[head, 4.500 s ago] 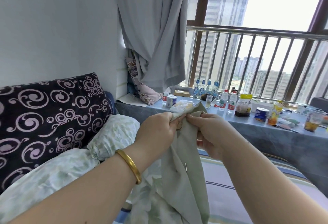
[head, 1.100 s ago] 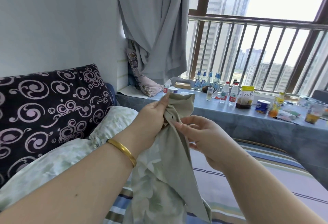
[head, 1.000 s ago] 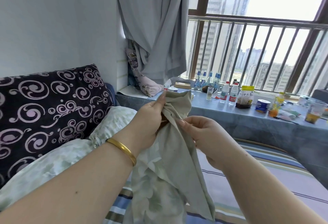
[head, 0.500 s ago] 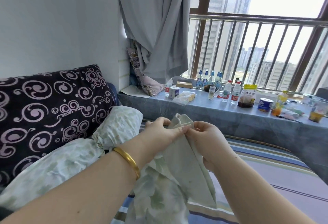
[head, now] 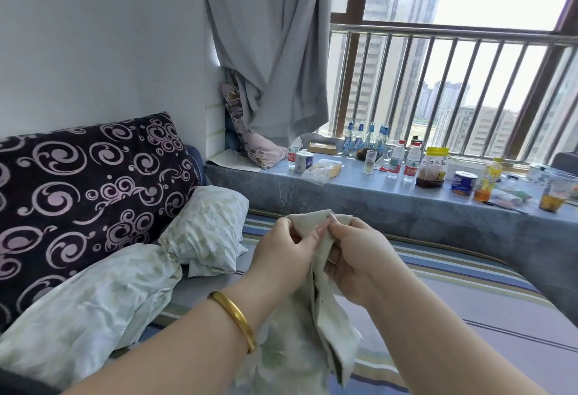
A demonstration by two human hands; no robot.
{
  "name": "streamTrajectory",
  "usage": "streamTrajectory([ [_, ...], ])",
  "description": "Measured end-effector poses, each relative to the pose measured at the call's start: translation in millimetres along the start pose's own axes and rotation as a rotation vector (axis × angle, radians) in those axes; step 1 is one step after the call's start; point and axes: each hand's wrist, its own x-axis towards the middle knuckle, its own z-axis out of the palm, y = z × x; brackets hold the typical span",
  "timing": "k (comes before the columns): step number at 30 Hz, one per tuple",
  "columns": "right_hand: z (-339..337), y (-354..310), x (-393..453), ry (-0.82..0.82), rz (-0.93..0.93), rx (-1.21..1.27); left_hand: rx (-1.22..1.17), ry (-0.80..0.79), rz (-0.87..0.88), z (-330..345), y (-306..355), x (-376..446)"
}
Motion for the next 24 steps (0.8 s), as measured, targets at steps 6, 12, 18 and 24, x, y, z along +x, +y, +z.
streamTrajectory([
  [6, -2.6, -9.3, -1.6, -0.038, -0.133, -0.192, 0.142, 0.009, 0.21, 0.8, -4.8, -1.1],
  [12, -7.8, -23.3, -13.2, -0.17, 0.011, -0.096, 0.349, 0.112, 0.492, -8.4, -3.1, -7.1],
  [18, -4.0, -25.9, -12.8, -0.129, -0.188, -0.188, 0.519, 0.212, 0.678, -17.4, 7.5, -5.7],
  [24, -0.5, -21.4, -10.2, -0.001, -0.275, -0.244, 0.155, 0.223, 0.517, -21.5, 12.0, -1.3],
])
